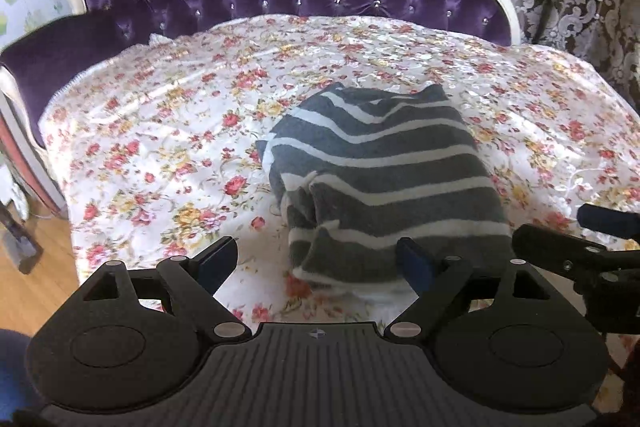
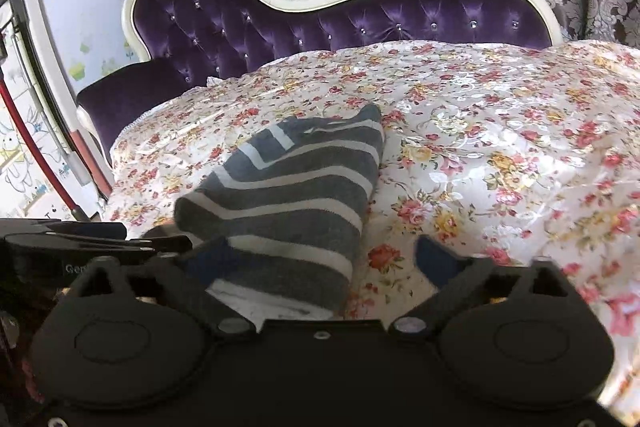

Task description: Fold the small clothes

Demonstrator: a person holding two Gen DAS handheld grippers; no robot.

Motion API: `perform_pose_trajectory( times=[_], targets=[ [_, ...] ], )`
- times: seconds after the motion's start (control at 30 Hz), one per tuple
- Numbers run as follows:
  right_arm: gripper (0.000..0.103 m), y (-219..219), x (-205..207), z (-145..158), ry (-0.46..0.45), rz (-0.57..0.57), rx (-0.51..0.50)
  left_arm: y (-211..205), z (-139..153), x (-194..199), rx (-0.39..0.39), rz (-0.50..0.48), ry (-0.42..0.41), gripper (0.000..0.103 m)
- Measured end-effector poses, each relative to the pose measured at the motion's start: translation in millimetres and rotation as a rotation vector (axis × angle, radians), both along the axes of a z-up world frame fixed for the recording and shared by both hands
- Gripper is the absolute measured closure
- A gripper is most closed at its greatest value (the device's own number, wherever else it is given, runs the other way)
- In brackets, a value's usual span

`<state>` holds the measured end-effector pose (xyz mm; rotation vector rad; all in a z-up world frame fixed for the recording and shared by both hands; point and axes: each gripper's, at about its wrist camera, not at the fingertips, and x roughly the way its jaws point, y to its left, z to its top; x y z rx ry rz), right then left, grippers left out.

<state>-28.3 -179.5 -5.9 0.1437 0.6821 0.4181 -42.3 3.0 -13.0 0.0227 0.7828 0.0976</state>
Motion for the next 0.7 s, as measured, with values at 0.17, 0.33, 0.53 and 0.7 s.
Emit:
perform_pose_trajectory(
  times=[0.17, 0.33, 0.53, 0.7],
  targets=[
    [0.001, -2.0, -11.4, 7.7, 0.010, 0.012, -0.027, -14.1, 10.5, -16.9, 0.058, 0.018, 0.005, 0.017],
    [0.001, -8.6, -19.9, 13.1, 0.037, 0.002, -0.005, -26.6, 14.0, -31.4, 0.146, 0.032, -0.006, 0.017],
    [0.001, -7.6, -31.7, 17.2, 0.037, -0.033, -0.060, -23.0, 15.7, -38.7, 0.048, 0.016, 0.004, 0.017],
    [0.001, -9.7, -38.6, 16.1, 0.043, -0.067, -0.060, -20.1, 9.7, -41.0, 0.015, 0.017, 0.025, 0.017]
  ],
)
